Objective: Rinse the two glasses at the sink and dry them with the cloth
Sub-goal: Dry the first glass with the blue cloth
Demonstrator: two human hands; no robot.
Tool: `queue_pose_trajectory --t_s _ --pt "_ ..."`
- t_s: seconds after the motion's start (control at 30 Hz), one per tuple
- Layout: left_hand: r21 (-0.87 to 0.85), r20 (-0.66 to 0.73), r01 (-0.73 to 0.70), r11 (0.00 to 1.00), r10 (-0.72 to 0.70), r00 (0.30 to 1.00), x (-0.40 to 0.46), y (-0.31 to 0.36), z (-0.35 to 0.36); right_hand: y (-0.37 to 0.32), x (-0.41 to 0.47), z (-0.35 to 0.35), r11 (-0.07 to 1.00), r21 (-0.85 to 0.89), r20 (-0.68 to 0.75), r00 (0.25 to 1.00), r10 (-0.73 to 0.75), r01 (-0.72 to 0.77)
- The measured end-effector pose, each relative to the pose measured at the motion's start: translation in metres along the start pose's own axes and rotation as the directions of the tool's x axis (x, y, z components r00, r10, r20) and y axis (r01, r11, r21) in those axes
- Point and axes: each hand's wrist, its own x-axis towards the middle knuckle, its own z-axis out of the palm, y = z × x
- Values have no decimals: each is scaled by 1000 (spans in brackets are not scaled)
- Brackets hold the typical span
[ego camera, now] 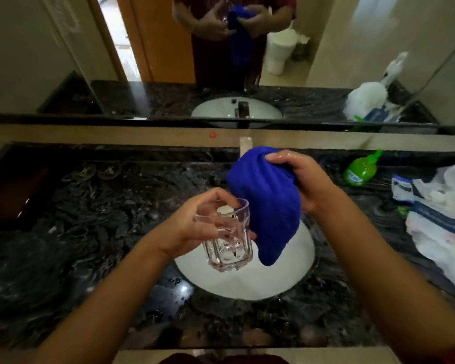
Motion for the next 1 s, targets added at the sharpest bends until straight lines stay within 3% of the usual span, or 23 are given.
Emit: queue_pose_trajectory --t_s 0.07,0.13,0.2,0.23,0.4,0.47,0.53,0.6,0.67,0.73,0.87,1.0 --pt "-13 -6 -4 1000 4 1000 8 -4 14 -1 -4 -20 997 -72 -76 997 -9 4" --pt "-45 -27 -17 999 16 1000 15 -7 25 5 0 -47 952 -305 -242 969 -40 -36" --pt "-100 -37 -30 995 26 999 24 -9 35 22 2 -73 806 -570 -364 928 -76 -158" --pt "-118 -51 -36 992 30 998 29 -10 40 30 1 -83 757 -621 -378 924 -60 -205" --pt "-165 -126 -127 978 107 986 43 -17 59 52 -23 -101 758 -621 -295 956 8 -198" --pt "-186 -140 -144 972 119 983 46 -19 66 55 -33 -104 758 -637 -353 928 -121 -143" --pt "-161 -188 -150 975 119 975 49 -20 75 53 -49 -107 776 -631 -396 855 -336 13" --pt "-151 -224 -155 976 119 967 54 -22 82 50 -64 -110 787 -581 -288 852 -437 207" --pt "-176 -243 -152 973 107 964 59 -26 90 53 -75 -113 790 -544 -59 927 -371 281" --pt "-234 -276 -151 961 83 958 63 -31 96 63 -76 -114 824 -506 98 966 -240 256" --pt "-380 -319 -183 907 58 946 70 -44 108 82 -70 -115 894 -418 60 987 -150 161" --pt "-508 -487 -256 823 -28 873 74 -58 116 91 -65 -119 925 -372 -112 986 -127 77"
